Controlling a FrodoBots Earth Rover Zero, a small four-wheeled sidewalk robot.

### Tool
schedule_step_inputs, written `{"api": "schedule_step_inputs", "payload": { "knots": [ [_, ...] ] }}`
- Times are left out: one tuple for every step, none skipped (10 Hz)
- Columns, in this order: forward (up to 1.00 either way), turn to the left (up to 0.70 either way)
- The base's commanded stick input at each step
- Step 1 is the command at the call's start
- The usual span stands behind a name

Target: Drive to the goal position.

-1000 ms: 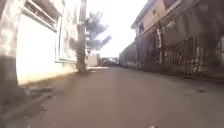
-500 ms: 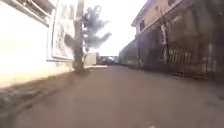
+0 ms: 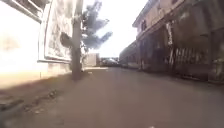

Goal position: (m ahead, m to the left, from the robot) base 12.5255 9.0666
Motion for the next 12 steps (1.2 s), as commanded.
{"api": "schedule_step_inputs", "payload": {
  "knots": [
    [1.0, 0.0],
    [1.0, 0.0],
    [1.0, 0.0],
    [1.0, 0.0],
    [1.0, 0.0],
    [1.0, 0.0],
    [1.0, 0.0],
    [1.0, 0.0],
    [1.0, 0.0],
    [1.0, 0.0],
    [1.0, 0.0],
    [1.0, 0.0]
  ]
}}
